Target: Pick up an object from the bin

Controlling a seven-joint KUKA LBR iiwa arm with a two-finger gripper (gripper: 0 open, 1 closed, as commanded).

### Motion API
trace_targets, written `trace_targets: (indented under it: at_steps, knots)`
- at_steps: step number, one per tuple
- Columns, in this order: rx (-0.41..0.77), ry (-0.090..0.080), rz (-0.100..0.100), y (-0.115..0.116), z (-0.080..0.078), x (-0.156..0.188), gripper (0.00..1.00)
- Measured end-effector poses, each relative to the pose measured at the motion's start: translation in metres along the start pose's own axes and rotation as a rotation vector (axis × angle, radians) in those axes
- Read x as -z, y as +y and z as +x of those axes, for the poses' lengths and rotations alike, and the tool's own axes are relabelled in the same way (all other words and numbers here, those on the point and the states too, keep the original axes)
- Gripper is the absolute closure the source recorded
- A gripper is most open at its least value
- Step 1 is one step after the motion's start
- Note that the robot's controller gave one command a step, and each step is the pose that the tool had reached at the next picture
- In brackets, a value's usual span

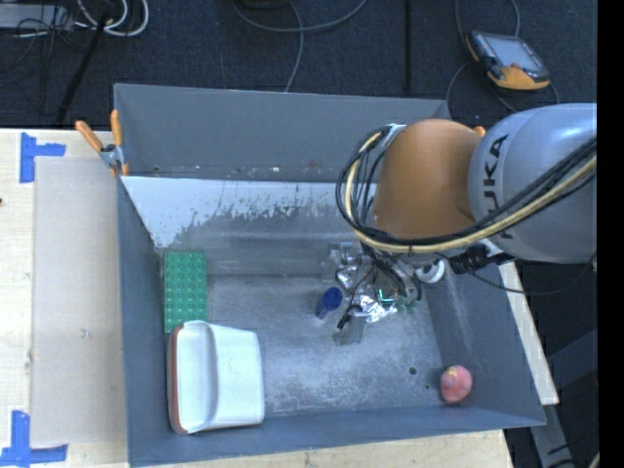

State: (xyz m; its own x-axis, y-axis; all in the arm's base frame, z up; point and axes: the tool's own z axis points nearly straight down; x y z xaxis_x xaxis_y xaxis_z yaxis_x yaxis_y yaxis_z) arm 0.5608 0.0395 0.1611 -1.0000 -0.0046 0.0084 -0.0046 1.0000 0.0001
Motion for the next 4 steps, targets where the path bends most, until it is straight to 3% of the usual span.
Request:
trace_targets:
  at_steps: [1, 2, 3, 4]
  knots:
    - [0.147, -0.007, 0.003, -0.122, -0.053, -0.094, 0.00]
    - [0.062, -0.010, 0.000, -0.126, -0.040, -0.060, 0.00]
    - [-0.220, -0.009, -0.001, -0.136, -0.042, -0.061, 0.00]
    - [-0.334, -0.005, -0.002, -0.130, -0.023, -0.092, 0.00]
